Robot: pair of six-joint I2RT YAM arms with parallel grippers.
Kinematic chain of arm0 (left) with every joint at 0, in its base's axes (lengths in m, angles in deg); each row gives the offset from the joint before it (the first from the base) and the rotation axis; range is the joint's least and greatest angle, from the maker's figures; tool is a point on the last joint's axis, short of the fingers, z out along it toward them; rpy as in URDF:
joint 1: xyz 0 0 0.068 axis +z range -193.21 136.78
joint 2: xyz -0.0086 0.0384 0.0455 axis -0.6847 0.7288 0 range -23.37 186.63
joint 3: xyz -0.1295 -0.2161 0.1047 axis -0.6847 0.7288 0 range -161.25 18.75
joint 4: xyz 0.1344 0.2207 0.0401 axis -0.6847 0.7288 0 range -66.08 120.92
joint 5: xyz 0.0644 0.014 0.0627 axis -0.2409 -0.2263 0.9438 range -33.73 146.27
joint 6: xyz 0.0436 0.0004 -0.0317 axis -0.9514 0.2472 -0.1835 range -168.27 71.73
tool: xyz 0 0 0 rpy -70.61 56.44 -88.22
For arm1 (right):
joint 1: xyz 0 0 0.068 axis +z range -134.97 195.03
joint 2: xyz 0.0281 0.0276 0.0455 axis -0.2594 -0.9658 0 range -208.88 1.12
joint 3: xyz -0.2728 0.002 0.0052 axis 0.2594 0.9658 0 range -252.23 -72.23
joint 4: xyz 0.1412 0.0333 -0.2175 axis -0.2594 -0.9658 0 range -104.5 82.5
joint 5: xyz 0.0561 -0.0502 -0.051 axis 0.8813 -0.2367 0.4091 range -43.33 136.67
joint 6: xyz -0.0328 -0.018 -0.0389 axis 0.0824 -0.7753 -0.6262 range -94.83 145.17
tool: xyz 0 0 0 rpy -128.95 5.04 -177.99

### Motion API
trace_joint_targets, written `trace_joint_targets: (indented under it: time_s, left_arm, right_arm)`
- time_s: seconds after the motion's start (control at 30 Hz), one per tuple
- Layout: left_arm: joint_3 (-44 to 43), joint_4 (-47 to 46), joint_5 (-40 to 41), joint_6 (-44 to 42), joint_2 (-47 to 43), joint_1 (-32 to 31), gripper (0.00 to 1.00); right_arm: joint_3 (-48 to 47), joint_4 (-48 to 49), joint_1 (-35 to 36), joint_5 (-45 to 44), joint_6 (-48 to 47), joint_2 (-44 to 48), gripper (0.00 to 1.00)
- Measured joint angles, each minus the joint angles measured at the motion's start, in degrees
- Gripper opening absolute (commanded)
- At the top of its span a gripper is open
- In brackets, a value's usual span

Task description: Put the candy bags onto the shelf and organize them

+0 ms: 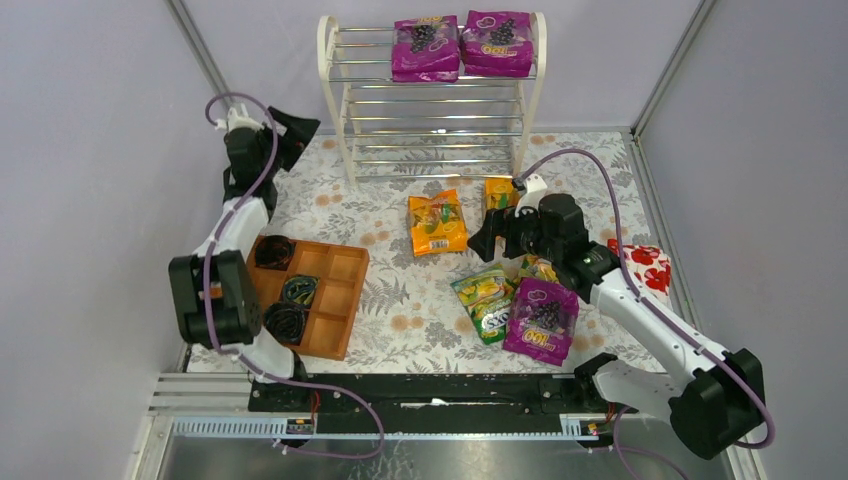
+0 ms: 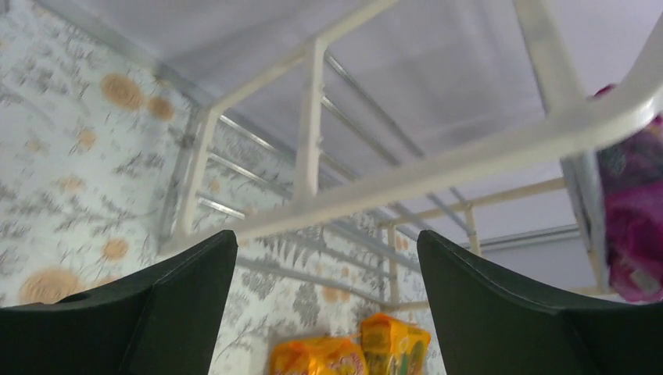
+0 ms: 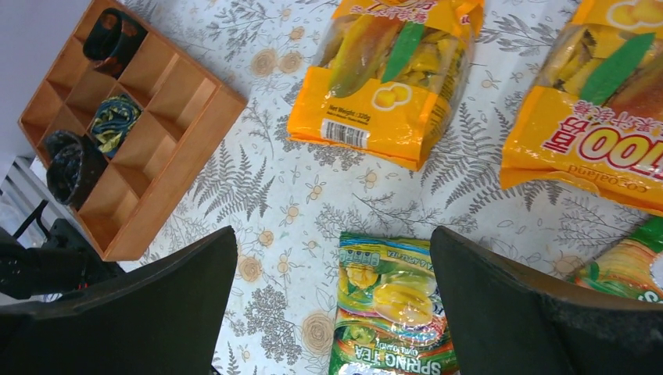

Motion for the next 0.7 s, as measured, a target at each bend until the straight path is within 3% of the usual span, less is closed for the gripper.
trace_joint_targets:
  time_s: [0.33, 0.7]
  left_arm:
    - [-34.97, 12.39, -4.61, 2.01, 20.61, -0.17, 0.79]
    - [-38.29, 15.82, -17.05, 2.73, 29.88, -0.66, 0.75]
  right_arm:
    - [0.57, 0.00, 1.68, -2.80, -0.98, 1.49, 1.00]
    - [1.01, 0.02, 1.73, -5.79, -1.77, 1.46, 1.00]
